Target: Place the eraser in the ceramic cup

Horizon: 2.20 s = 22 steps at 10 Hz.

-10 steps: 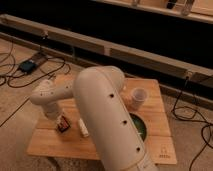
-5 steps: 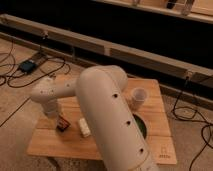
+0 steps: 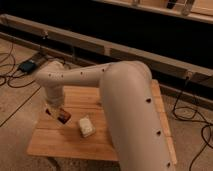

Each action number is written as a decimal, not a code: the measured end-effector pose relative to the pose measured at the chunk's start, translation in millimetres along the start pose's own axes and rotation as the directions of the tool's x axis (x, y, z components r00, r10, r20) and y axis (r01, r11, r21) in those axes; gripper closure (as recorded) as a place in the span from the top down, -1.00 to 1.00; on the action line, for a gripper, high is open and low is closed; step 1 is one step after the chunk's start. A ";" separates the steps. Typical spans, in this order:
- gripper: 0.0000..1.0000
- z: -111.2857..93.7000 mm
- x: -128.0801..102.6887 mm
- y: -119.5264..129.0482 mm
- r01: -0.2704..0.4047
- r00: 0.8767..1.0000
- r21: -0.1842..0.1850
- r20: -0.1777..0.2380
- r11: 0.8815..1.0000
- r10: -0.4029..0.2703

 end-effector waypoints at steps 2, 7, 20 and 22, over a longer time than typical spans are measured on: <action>-1.00 -41.5 30.0 -32.8 0.020 1.000 0.029 0.021 0.999 -0.021; -1.00 -117.1 108.0 -128.7 -0.066 0.988 0.123 0.149 0.990 0.048; -1.00 -117.4 310.8 -265.3 -0.512 0.777 0.097 0.477 0.854 0.412; -1.00 -117.1 331.3 -271.0 -0.539 0.757 0.097 0.490 0.837 0.431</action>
